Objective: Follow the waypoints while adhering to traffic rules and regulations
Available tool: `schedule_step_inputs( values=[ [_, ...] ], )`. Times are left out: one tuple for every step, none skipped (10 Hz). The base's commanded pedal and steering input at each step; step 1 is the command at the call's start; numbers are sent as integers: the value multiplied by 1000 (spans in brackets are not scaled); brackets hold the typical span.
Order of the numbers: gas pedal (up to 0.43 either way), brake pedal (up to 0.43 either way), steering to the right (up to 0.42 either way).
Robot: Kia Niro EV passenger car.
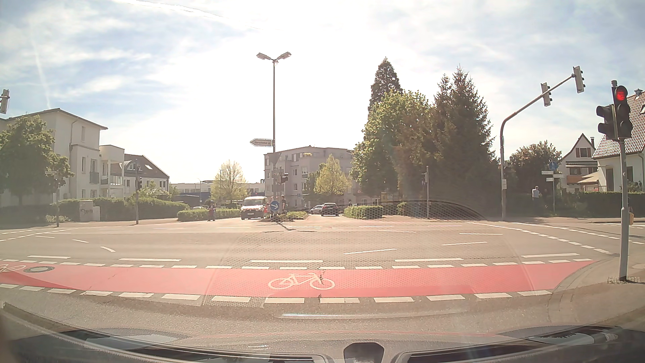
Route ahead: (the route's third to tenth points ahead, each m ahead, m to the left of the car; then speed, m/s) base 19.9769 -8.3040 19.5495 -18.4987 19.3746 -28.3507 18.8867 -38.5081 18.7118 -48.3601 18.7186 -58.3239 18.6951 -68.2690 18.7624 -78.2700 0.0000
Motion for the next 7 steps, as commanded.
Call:
schedule_step_inputs(
  values=[
    [0,220,4],
    [0,220,4],
    [0,220,4],
    [0,220,4],
    [0,220,4],
    [0,220,4],
    [0,220,4]
  ],
)
